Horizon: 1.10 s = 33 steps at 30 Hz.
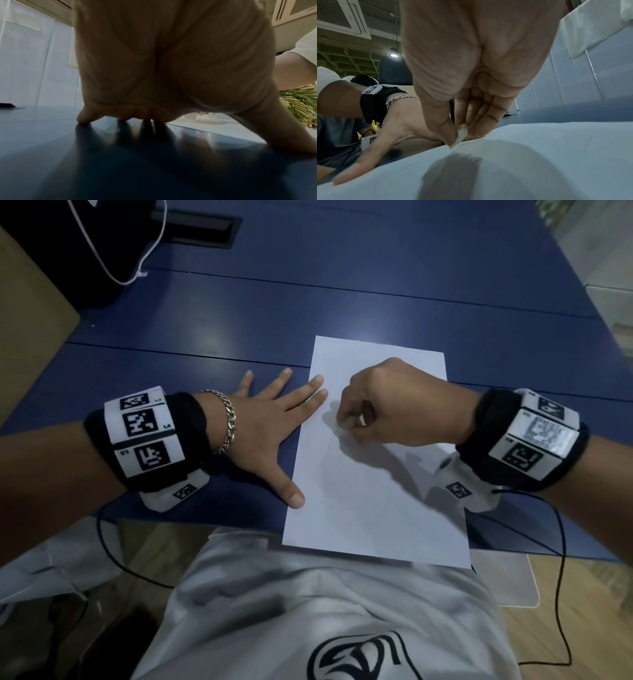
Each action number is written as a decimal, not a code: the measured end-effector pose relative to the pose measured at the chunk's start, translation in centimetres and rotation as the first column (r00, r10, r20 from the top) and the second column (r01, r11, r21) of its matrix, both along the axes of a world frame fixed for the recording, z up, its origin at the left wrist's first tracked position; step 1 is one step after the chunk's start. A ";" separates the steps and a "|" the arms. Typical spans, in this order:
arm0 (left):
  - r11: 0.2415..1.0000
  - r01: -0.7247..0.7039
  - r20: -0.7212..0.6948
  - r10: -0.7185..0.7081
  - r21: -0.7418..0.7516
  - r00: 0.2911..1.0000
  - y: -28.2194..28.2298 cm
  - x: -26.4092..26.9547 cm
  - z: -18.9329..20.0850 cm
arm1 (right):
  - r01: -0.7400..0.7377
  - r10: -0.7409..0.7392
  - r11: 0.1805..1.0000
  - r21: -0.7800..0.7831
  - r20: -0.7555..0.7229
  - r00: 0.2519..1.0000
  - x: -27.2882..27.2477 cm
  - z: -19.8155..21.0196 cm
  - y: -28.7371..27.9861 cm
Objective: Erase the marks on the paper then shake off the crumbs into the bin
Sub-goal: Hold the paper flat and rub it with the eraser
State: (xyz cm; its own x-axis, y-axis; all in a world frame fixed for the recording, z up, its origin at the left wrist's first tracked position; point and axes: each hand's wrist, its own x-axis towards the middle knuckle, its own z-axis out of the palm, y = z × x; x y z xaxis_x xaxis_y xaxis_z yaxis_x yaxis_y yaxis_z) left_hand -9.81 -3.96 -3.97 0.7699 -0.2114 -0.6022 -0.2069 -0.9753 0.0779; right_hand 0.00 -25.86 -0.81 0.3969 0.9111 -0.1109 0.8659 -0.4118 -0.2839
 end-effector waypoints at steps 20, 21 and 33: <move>1.000 0.009 0.026 -0.009 0.006 1.000 0.0 0.1 -0.1 | -0.091 0.092 0.995 -0.029 0.039 0.995 -0.8 0.2 2.4; 1.000 0.007 0.024 -0.007 0.007 1.000 0.0 0.2 -0.2 | -0.104 0.104 0.994 -0.027 0.022 0.994 -1.5 0.2 2.2; 1.000 0.014 0.008 -0.014 0.027 1.000 -0.1 0.3 0.1 | -0.109 0.109 0.993 -0.039 -0.007 0.994 -1.8 0.1 1.9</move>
